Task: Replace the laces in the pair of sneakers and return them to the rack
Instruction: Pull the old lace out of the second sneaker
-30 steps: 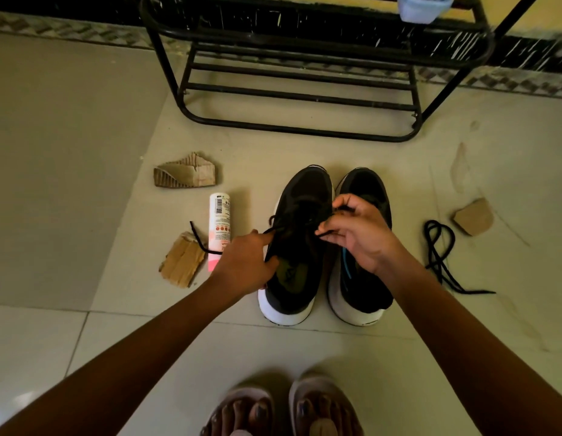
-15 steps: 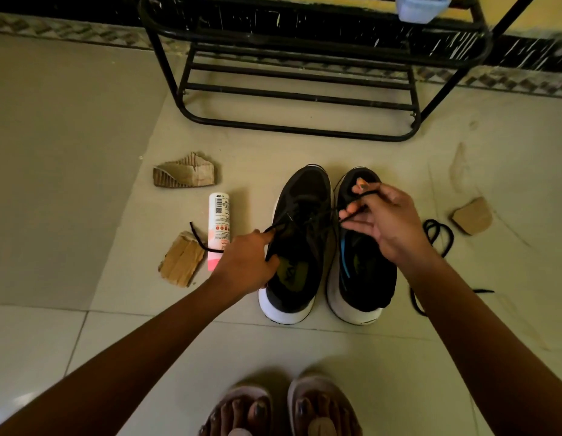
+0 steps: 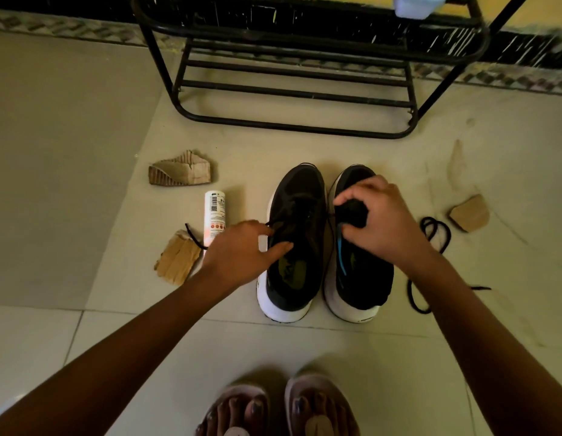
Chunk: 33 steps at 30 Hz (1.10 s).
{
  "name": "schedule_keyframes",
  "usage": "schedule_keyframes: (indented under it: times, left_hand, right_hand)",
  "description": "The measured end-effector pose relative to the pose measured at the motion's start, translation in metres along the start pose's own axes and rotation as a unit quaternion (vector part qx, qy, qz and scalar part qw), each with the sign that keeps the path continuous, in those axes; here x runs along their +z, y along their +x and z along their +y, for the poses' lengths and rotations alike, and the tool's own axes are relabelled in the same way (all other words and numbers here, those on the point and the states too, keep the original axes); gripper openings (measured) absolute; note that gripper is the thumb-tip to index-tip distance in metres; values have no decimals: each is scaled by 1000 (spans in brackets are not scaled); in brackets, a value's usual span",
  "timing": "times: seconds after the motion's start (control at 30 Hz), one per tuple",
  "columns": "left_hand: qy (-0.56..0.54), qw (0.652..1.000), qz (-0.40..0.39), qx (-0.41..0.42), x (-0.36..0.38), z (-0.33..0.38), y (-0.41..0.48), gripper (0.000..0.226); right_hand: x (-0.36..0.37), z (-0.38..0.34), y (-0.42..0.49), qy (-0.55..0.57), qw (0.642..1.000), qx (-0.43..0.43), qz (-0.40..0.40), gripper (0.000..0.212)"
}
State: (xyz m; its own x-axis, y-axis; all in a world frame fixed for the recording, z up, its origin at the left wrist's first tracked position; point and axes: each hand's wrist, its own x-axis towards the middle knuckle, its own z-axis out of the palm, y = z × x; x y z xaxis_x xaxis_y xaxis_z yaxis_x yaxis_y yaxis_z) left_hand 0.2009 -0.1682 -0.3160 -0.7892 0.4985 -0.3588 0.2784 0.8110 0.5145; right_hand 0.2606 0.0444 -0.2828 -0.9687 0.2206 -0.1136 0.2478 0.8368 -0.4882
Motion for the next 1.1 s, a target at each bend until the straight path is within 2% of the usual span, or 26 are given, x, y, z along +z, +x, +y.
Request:
schedule_keyframes:
  times: [0.1,0.17,0.2,0.27,0.37,0.5,0.67,0.97,1.1]
  left_hand:
    - [-5,992,127,21,-11,0,8,23]
    - [-22,980,184,78,-15,-3,19,16]
    - [-27,977,182,104,-17,-4,26,16]
    - [-56,983,128,118,-18,-3,35,19]
    - [-115,991,7,74,-13,1,45,13]
    - [-162,984,-53,56,-12,4,48,8]
    - [-155,985,-59,46,-9,12,51,9]
    - [-2,997,-54,59,-11,22,49,17]
    - [81,994,-6,78,-14,21,50,22]
  right_hand:
    - [19,-24,-22,-13,997,-40,61,34]
    - [32,-34,-33,-19,999,-29,42,30]
    - [37,-38,-35,-32,999,-8,8,31]
    - [46,-39,-37,-79,996,12,-37,34]
    - [49,-35,-34,-75,996,12,-39,31]
    - [50,-34,-32,-36,998,21,-50,29]
    - [52,-35,-33,-17,998,24,-56,36]
    - [52,-36,-33,-12,998,19,-62,31]
    - [53,-39,-29,-23,998,12,-65,31]
